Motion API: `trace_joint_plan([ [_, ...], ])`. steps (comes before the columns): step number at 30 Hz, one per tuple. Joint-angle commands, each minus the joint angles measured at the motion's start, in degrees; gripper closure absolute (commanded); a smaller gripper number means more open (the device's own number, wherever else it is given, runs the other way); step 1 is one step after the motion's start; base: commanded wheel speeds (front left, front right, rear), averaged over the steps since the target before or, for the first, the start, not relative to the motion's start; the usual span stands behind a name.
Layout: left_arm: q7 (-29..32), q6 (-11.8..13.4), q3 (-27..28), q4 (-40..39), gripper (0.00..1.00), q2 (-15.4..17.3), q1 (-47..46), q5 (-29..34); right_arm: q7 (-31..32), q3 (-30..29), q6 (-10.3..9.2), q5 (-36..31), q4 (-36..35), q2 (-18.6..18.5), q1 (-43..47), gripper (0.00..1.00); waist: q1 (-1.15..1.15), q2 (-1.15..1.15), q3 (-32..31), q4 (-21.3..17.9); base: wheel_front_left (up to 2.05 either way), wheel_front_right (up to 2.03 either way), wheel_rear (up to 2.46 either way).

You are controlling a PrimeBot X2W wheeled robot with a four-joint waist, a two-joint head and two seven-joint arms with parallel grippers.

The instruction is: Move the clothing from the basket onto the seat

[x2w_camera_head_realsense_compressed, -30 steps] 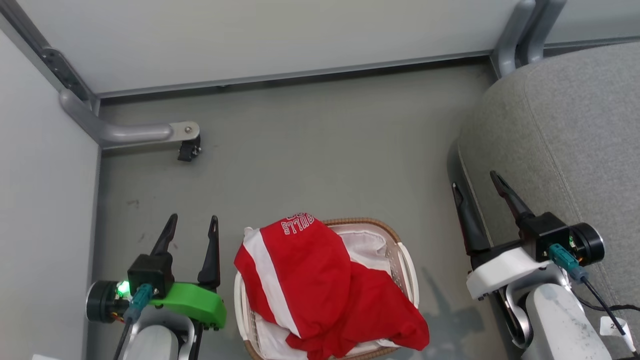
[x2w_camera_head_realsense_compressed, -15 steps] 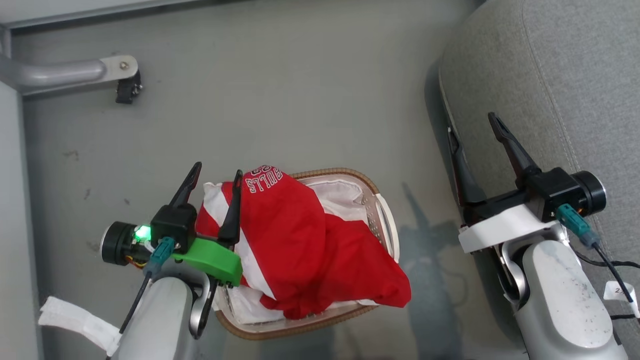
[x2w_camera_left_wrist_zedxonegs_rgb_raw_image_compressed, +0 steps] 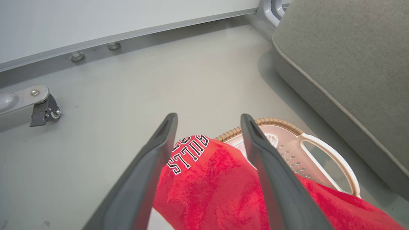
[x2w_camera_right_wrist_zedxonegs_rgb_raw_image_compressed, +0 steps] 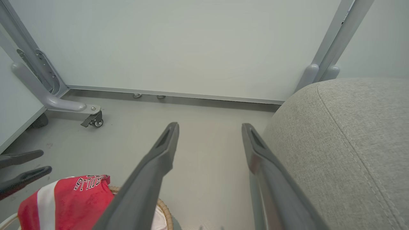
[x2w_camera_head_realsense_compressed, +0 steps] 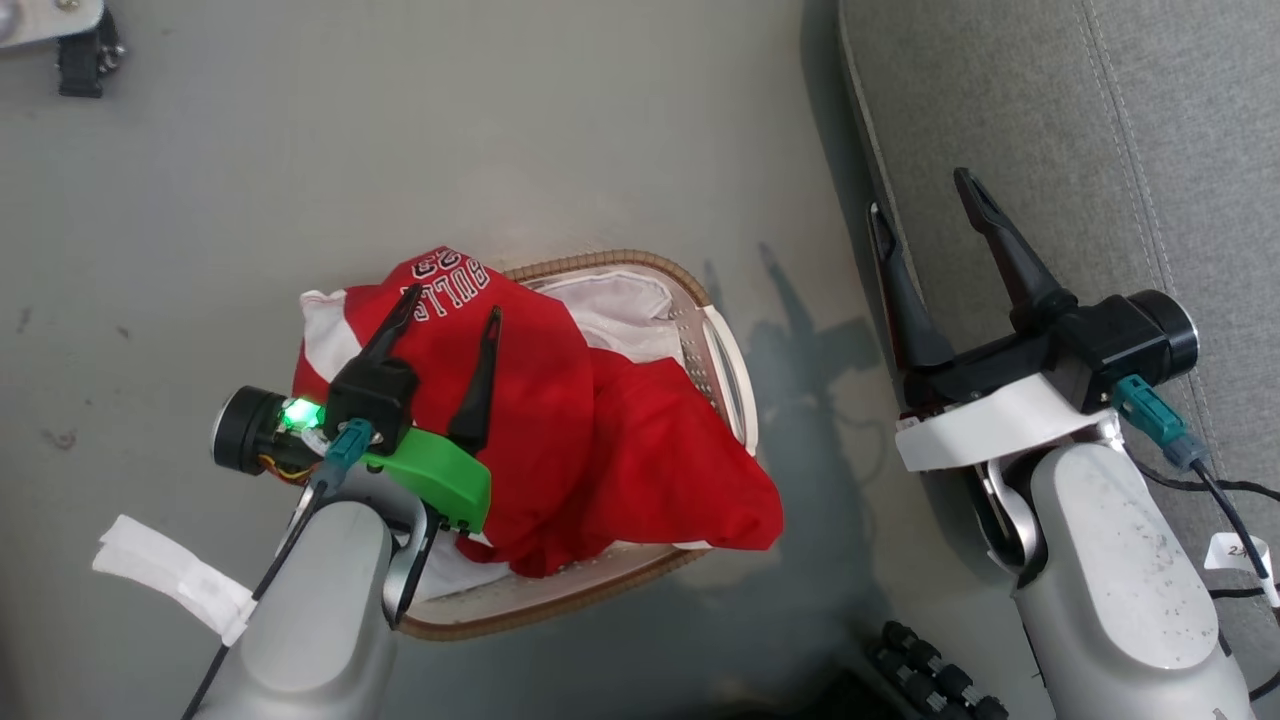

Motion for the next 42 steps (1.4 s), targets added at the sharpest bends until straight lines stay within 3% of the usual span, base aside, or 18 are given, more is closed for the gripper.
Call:
trace_joint_plan([
  [1, 0.0, -0.2, -0.7, 0.8, 0.00, 0.8, -1.6, 0.1, -0.3, 0.1, -0.04, 0.6, -0.6, -0.1, -1.0, 0.00, -0.01, 0.00, 4.5, -3.1, 0.00, 0.00, 0.00],
  [13, 0.0, -0.2, -5.8, 9.0, 0.00, 1.4, -6.4, 2.4, -0.3, 0.5, -0.04, 2.0, 0.0, 0.0, -1.4, 0.00, -0.01, 0.00, 11.6, -4.7, 0.00, 0.00, 0.00],
  [23, 0.0, 1.0, -6.7, 18.0, 0.00, 1.5, -9.6, 5.3, -0.3, 1.3, -0.04, 1.3, -0.1, -0.1, -1.2, 0.00, -0.01, 0.00, 14.6, -4.9, 0.00, 0.00, 0.00],
  [42, 0.2, 0.1, -10.4, 39.2, 0.00, -1.8, -17.6, 3.9, -0.3, 1.1, -0.04, 0.4, 0.4, -0.1, -0.9, 0.00, -0.01, 0.00, 16.4, -3.2, 0.00, 0.00, 0.00],
])
